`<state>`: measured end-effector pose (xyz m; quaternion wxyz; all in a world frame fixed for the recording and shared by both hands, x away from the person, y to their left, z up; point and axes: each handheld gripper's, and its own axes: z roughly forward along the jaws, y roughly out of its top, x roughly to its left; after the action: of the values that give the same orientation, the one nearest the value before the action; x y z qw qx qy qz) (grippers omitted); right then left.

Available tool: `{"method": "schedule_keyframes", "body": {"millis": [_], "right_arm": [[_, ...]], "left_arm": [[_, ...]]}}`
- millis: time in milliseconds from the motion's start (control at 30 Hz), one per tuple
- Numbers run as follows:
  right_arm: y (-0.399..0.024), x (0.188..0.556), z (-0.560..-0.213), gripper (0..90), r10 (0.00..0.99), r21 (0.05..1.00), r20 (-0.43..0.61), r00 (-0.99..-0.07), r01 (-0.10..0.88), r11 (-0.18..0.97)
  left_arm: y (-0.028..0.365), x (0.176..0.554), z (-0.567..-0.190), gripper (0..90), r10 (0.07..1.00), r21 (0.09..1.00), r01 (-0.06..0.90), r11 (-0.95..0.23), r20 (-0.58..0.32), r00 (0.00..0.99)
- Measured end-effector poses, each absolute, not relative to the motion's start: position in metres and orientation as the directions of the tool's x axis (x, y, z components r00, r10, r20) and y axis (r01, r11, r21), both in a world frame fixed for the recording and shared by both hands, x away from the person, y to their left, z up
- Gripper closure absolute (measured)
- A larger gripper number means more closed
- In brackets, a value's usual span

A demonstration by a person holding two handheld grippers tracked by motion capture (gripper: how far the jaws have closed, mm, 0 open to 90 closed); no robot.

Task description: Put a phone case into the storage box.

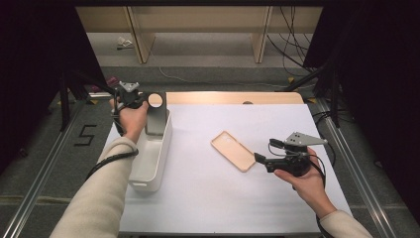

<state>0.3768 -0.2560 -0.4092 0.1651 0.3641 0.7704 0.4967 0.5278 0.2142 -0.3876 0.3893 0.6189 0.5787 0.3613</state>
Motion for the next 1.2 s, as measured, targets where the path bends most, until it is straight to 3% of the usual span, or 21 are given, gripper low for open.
{"method": "schedule_keyframes", "body": {"millis": [1200], "right_arm": [[-0.256, 0.377, -0.409, 17.4, 0.721, 0.887, 0.107, -0.685, 0.393, 0.242]], "left_arm": [[0.214, 0.531, -0.402, 85.8, 0.996, 0.881, 0.468, -0.07, 0.036, 0.08]]}}
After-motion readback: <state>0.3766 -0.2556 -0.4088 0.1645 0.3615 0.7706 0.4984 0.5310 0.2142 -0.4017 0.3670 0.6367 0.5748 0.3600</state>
